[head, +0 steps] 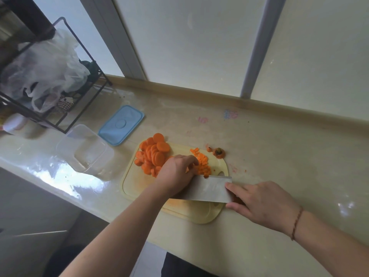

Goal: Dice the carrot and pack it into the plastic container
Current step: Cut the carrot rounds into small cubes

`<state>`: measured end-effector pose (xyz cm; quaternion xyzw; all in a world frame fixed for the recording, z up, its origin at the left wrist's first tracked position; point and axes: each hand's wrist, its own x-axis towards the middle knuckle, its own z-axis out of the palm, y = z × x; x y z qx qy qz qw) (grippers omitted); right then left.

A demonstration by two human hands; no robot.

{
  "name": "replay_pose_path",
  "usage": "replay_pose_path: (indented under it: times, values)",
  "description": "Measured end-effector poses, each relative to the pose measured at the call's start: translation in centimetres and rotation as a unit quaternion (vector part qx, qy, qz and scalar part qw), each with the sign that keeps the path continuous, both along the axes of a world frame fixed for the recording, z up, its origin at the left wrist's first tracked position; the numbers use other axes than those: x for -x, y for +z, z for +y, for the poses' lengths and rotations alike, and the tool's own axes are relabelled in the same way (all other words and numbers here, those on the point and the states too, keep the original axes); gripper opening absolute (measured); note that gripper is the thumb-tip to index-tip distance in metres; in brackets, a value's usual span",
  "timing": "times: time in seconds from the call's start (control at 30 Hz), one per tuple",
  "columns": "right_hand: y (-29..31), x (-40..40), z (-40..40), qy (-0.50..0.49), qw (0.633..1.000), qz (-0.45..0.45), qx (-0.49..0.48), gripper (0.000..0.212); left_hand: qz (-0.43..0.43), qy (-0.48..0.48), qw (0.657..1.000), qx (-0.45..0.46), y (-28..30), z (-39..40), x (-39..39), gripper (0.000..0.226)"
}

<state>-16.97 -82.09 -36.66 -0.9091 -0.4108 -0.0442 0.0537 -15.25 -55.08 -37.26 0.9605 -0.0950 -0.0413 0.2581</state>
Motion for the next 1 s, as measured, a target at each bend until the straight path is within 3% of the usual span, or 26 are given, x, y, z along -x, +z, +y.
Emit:
replay_pose_path:
  times: [0.23, 0.43, 0.57, 0.7, 0.77, 1.0]
  values:
    - [0.2, 0.0, 0.2, 0.005, 1.000, 0.002, 0.013, 0.070, 0.022, -0.045, 0.998, 0.022, 0.2, -0.3, -0.1, 0.025]
    - [0.4, 0.2, 0.3, 0.007, 1.000, -0.009, 0.007, 0.067, -0.039, -0.042, 0.998, -0.030, -0.5, -0.2, -0.6, 0.009]
    - [0.5, 0.7, -0.2, 0.006, 1.000, -0.013, 0.012, 0.066, -0.077, -0.002, 0.992, -0.098, 0.4, 2.6, -1.6, 0.038]
    - [0.1, 1.6, -0.7, 0.017, 1.000, -0.013, 0.001, 0.068, 0.038, -0.037, 0.977, -0.205, 2.0, 5.2, -2.1, 0.050]
    - [0.0, 2.0, -0.7, 0.019, 1.000, -0.012, 0.000, 0.069, 0.053, -0.056, 0.970, -0.229, 1.9, 5.9, -1.9, 0.059]
    - [0.1, 2.7, -0.7, 0.009, 1.000, 0.016, 0.008, 0.067, -0.013, -0.091, 0.958, -0.271, 0.5, 6.5, -1.8, 0.054]
